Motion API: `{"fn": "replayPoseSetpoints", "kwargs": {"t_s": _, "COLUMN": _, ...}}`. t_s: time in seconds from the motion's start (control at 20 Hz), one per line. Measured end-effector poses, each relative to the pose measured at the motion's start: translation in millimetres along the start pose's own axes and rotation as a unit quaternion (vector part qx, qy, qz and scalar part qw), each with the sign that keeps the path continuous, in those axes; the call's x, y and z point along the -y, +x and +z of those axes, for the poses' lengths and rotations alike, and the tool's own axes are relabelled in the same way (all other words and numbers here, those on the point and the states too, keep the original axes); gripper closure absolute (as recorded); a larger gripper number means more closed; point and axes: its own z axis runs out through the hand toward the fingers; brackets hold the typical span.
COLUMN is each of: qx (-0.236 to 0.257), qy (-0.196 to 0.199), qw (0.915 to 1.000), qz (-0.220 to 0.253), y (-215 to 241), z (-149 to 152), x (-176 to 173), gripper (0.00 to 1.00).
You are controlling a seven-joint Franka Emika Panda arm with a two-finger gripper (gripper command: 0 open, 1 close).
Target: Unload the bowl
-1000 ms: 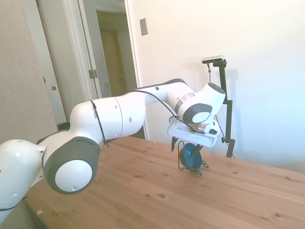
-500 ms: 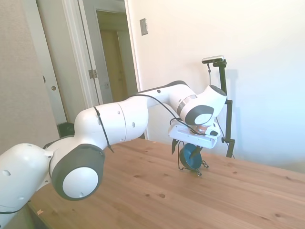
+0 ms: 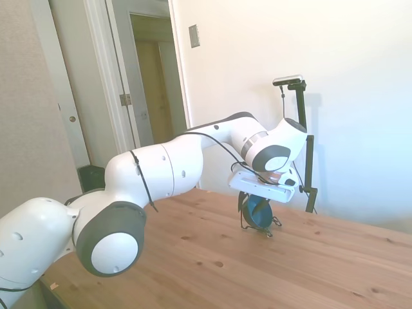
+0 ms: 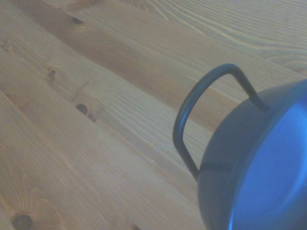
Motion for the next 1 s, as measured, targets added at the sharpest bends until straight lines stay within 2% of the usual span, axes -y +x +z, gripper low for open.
{"fn": "replayPoseSetpoints", "kwargs": {"t_s": 0.65, "qx": 0.002, "qy": 0.0, "qw": 1.0, "qz": -0.006, "y": -2, "z": -7, "x": 3, "gripper": 1.0}}
{"fn": "replayPoseSetpoints", "kwargs": {"t_s": 1.0, "qx": -0.015, "qy": 0.002, "qw": 0.9999, "qz": 0.003, "y": -3, "z": -23, "x": 3, "gripper": 1.0}}
